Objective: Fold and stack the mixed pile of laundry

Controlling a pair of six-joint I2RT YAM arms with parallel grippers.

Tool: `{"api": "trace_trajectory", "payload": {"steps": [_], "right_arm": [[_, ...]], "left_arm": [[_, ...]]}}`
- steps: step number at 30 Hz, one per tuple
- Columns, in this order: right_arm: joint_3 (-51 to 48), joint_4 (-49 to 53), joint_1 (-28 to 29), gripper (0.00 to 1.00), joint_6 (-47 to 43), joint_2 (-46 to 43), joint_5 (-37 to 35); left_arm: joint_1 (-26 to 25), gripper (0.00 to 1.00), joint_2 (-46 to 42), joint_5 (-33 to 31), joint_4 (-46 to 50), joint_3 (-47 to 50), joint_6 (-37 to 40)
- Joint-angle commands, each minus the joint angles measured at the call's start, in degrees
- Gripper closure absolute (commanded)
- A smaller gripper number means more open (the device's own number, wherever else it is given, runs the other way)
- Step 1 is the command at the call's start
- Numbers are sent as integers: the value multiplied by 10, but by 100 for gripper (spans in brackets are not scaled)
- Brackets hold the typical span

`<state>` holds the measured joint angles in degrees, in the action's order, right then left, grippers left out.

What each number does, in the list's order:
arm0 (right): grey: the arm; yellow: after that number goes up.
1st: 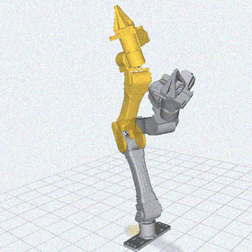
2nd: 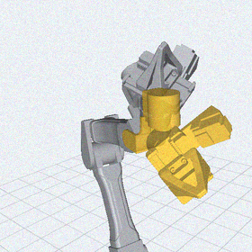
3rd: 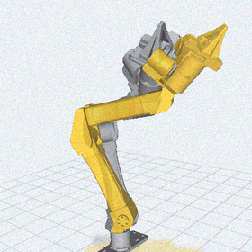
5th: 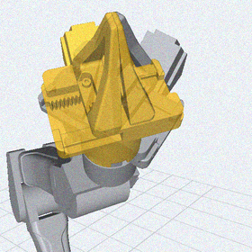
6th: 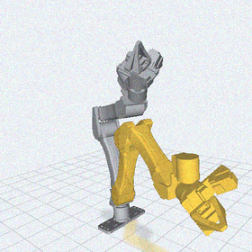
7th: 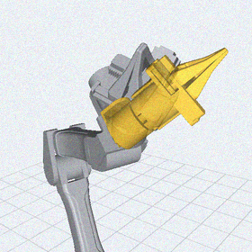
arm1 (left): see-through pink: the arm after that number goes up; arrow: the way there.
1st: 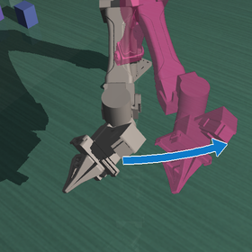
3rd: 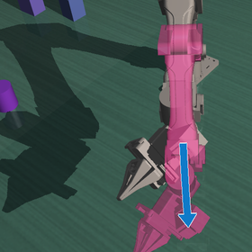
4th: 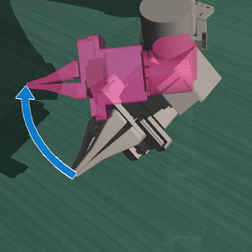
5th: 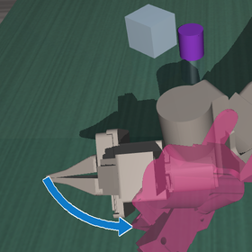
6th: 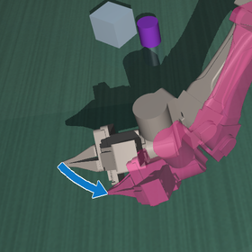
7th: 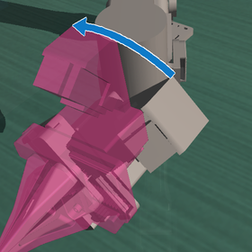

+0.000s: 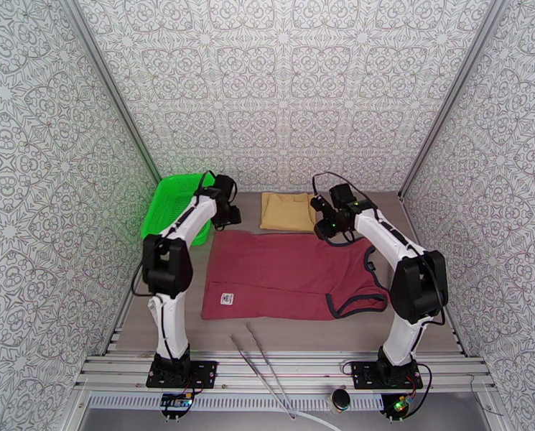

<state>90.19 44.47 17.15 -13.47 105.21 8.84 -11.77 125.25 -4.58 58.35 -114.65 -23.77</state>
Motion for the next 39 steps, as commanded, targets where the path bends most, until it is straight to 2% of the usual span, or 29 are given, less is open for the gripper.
{"api": "trace_trajectory", "payload": {"steps": [1,3,8,16,27,34,39], "right_arm": [[-30,-27,-3,57,-14,-10,16],[-32,-30,-3,57,-14,-6,17],[-28,-27,-3,57,-10,6,33],[-28,-25,-3,57,-11,5,42],[-33,-46,-3,56,-8,16,75],[-37,-47,-3,56,-20,22,71],[-38,-45,-3,56,-16,23,75]], "left_arm": [[14,50,36,-10,71,-43,-12],[17,52,45,7,63,-43,-39],[18,59,67,2,57,-66,-120],[24,60,96,-11,67,-65,-198],[10,62,130,-3,27,-84,-330],[-7,65,165,-50,55,-129,-314],[-18,69,140,-93,38,-146,-211]]}}
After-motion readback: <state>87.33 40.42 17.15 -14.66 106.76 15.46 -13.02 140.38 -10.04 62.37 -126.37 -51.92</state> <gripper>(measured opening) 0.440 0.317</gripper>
